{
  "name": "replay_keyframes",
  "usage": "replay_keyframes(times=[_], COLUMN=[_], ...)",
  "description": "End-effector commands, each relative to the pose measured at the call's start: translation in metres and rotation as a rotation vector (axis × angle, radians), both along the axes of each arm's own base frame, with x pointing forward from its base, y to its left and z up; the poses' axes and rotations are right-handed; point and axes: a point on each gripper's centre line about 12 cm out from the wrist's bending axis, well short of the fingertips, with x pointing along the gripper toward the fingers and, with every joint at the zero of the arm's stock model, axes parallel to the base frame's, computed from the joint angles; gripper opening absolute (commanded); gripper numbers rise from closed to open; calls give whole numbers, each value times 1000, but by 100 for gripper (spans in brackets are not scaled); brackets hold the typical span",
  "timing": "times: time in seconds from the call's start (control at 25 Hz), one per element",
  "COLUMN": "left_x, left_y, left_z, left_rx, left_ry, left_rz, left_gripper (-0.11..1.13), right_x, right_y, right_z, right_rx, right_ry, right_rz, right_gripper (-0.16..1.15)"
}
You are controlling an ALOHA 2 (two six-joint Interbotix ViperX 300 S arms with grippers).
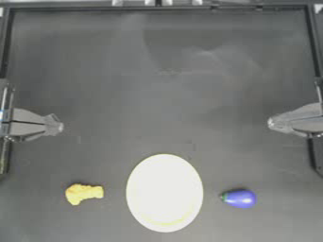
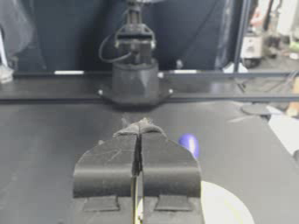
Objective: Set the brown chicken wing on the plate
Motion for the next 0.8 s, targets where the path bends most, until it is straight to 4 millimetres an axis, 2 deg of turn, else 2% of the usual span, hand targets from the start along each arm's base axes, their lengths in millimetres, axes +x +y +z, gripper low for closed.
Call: replay_keyframes(times=[0.04,0.16,0.28,0.36,0.44,0.56,0.64,0.68,0.76,0.8], left_x=[2,2,3,3,3,4,4,4,5,5], left_y=[-3,-3,-3,-3,-3,-3,-3,-3,-3,-4], left_z=[-1,1,3,4,3,3,4,4,4,4], left_rx=[3,6,8,11,11,6,8,11,11,13], left_ry=[6,0,-3,0,12,28,37,44,74,92], left_rz=[-16,-17,-17,-17,-17,-17,-17,-17,-17,-18], left_gripper=[3,8,10,19,39,91,111,109,98,97], right_x=[0,-1,-1,0,0,0,0,0,0,0], right_y=[1,1,1,2,2,3,3,3,3,3], right_z=[-4,-6,-5,-3,-3,-2,-2,-1,-2,-2], right_rx=[-12,-21,-23,-30,-48,-75,-75,-77,-74,-72], right_ry=[3,9,9,3,3,0,5,5,11,14], right_rz=[4,8,8,9,13,18,18,18,17,17], right_gripper=[-4,7,12,17,31,77,104,111,101,97])
